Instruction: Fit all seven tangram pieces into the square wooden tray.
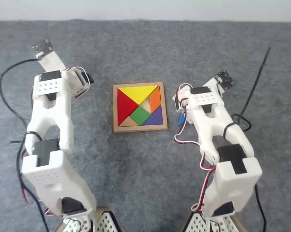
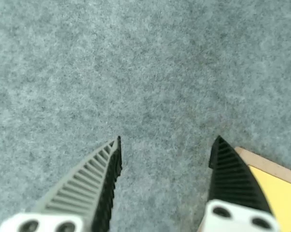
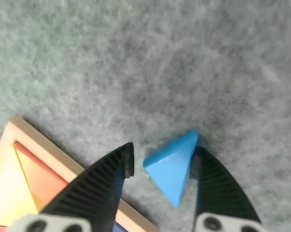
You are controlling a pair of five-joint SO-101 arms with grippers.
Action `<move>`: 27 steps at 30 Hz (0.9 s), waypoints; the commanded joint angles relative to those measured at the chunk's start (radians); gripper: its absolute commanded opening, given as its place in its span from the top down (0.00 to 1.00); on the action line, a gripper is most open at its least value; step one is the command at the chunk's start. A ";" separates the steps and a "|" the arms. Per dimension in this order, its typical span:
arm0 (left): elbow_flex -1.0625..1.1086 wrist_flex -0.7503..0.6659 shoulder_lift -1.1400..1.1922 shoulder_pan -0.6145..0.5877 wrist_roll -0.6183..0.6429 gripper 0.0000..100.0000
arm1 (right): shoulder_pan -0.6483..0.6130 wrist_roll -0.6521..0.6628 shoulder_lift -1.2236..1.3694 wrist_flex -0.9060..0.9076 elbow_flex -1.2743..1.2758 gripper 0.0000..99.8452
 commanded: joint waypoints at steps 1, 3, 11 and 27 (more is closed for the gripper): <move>-0.050 0.009 -0.014 0.002 -0.011 0.72 | 0.012 0.000 0.065 -0.024 -0.075 0.81; -0.050 0.009 -0.014 0.002 -0.011 0.72 | 0.008 0.021 0.081 0.016 -0.106 0.81; -0.050 0.011 -0.014 0.002 -0.011 0.72 | 0.005 0.107 0.159 0.245 -0.267 0.81; -0.050 0.011 -0.012 0.002 -0.011 0.72 | 0.007 0.285 0.320 0.651 -0.585 0.81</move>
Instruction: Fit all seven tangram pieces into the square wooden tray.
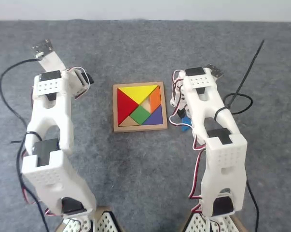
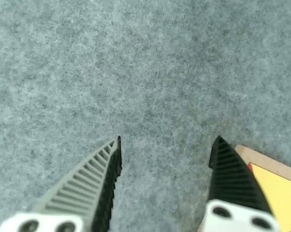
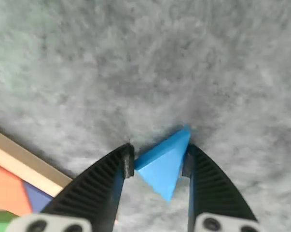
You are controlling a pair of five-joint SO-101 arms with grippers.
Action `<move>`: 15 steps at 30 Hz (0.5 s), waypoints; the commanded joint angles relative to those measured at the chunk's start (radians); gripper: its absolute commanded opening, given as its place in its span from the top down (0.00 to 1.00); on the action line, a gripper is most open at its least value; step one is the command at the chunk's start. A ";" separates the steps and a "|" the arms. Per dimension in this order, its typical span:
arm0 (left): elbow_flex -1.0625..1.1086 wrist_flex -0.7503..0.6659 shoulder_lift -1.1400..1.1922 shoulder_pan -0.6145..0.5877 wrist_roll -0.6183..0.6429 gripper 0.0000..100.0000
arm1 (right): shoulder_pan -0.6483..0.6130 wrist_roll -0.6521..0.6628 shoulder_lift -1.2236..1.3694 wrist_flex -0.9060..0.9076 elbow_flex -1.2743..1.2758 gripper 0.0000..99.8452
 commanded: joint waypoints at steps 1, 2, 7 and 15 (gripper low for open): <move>-0.050 0.005 -0.012 0.002 -0.009 0.72 | 0.010 0.069 -0.013 0.082 -0.049 0.81; -0.050 0.005 -0.012 0.002 -0.009 0.72 | 0.010 0.087 -0.016 0.091 -0.051 0.81; -0.050 0.006 -0.009 0.003 -0.009 0.72 | 0.013 0.233 -0.041 0.177 -0.077 0.81; -0.050 0.006 -0.009 0.002 -0.009 0.72 | 0.031 0.509 -0.182 0.380 -0.192 0.81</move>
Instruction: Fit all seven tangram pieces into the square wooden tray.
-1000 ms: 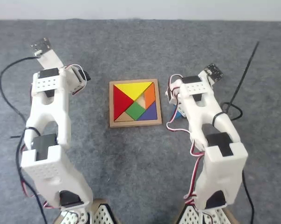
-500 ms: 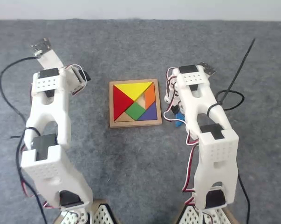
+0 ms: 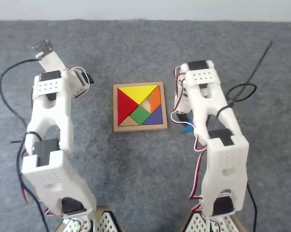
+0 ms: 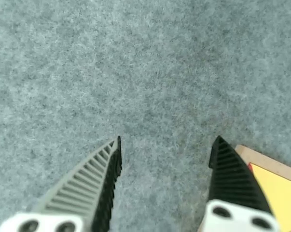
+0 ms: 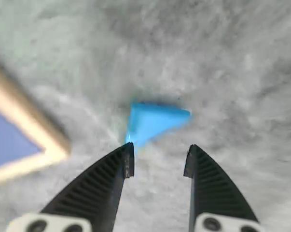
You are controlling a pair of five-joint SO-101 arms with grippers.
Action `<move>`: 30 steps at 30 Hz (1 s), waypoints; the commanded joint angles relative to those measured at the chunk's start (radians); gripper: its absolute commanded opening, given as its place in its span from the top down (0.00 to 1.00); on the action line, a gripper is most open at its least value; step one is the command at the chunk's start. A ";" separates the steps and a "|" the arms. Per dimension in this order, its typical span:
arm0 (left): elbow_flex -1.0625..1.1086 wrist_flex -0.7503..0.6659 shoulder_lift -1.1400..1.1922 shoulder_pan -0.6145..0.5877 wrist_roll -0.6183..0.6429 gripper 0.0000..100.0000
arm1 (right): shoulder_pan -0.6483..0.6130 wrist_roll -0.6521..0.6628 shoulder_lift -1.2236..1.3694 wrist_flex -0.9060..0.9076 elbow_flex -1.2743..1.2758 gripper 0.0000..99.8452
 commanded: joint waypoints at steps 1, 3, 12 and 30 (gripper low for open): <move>-0.050 0.006 -0.009 0.002 -0.009 0.72 | 0.022 0.123 -0.154 0.091 -0.086 0.81; -0.050 0.006 -0.012 0.002 -0.009 0.72 | 0.027 0.137 -0.182 0.094 -0.086 0.81; -0.048 0.006 -0.012 0.006 -0.009 0.72 | 0.016 -0.252 -0.033 0.053 -0.086 0.81; 0.091 0.138 -0.229 0.072 -0.124 0.73 | 0.053 -0.262 0.015 0.082 -0.086 0.85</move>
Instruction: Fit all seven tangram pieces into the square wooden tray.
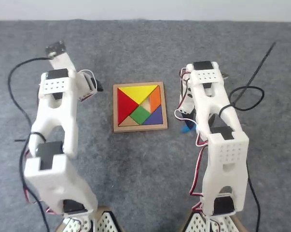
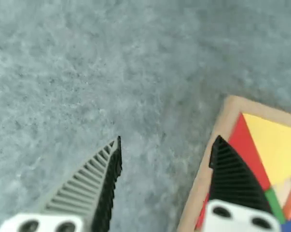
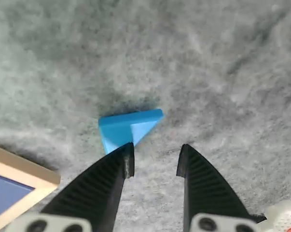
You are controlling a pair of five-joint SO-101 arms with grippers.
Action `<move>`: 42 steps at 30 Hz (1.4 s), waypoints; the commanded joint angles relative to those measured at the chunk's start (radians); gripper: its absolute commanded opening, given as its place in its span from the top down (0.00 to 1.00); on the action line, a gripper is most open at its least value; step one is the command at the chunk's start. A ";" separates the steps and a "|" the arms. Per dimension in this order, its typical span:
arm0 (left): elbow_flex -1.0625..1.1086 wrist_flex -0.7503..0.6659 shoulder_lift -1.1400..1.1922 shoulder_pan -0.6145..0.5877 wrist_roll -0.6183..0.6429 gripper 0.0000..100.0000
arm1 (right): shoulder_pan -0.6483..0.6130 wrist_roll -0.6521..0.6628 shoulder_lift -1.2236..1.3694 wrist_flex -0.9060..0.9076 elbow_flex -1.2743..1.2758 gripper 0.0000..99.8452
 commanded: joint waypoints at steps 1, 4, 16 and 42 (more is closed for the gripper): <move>0.127 -0.035 -0.206 0.005 -0.080 0.73 | 0.013 0.015 -0.107 0.054 -0.041 0.85; 0.340 -0.160 -0.344 -0.028 -0.189 0.76 | 0.015 0.015 -0.209 0.053 0.018 0.85; 1.084 -0.571 -0.925 -0.101 -0.552 0.79 | 0.010 0.006 -0.479 -0.292 0.459 0.85; 1.316 -0.675 -1.189 -0.094 -0.655 0.79 | -0.127 -0.236 -0.306 -0.648 0.499 0.64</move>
